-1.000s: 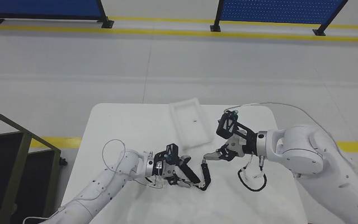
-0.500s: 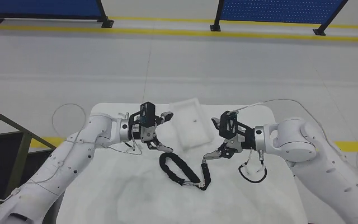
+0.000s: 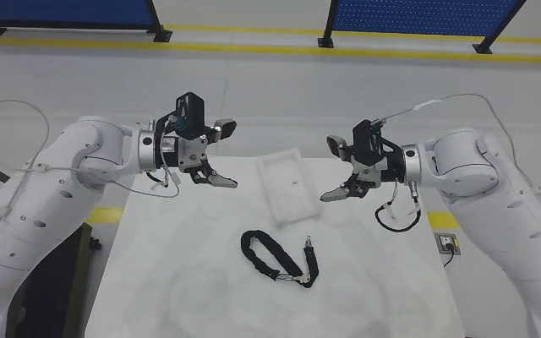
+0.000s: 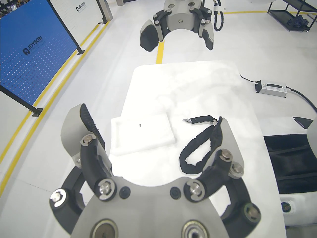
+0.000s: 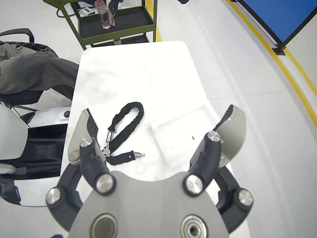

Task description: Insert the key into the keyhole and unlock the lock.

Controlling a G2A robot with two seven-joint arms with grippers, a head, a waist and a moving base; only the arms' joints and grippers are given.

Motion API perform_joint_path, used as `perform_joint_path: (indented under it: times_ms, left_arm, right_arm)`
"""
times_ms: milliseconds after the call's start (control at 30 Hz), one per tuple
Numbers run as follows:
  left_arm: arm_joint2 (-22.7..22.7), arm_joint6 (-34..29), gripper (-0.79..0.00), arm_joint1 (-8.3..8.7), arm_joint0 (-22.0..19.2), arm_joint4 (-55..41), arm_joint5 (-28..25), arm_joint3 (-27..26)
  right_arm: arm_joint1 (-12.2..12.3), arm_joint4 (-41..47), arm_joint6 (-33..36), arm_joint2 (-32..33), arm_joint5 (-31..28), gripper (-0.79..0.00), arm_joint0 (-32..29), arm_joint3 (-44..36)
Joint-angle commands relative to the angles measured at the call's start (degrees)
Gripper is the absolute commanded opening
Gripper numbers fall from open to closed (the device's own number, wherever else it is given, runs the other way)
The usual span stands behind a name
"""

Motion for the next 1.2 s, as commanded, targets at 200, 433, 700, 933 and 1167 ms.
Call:
perform_joint_path:
  times_ms: [200, 433, 700, 933, 1167]
  left_arm:
    - [6.60, -8.27, 0.000, -0.64, -6.88, -8.97, 0.00, 2.60]
    - [6.61, -8.28, -0.001, -0.64, -6.88, -8.97, 0.00, 2.60]
    - [6.60, -8.27, -0.001, -0.64, -6.87, -8.97, 0.00, 2.60]
    - [6.60, -8.27, -0.001, -0.64, -6.88, -8.97, 0.00, 2.60]
    - [6.60, -8.27, 0.000, -0.64, -6.88, -8.97, 0.00, 2.60]
  right_arm:
    - [-1.30, 4.11, 2.64, -4.33, -2.17, 0.000, 8.26, 6.75]
    - [-1.50, 4.35, 1.60, -5.36, -3.21, -0.001, 9.91, 8.18]
    - [-1.50, 4.34, 1.64, -5.33, -3.17, -0.001, 9.86, 8.13]
    - [-1.50, 4.34, 1.64, -5.33, -3.17, -0.001, 9.86, 8.13]
    - [-1.50, 4.34, 1.64, -5.33, -3.17, -0.001, 9.86, 8.13]
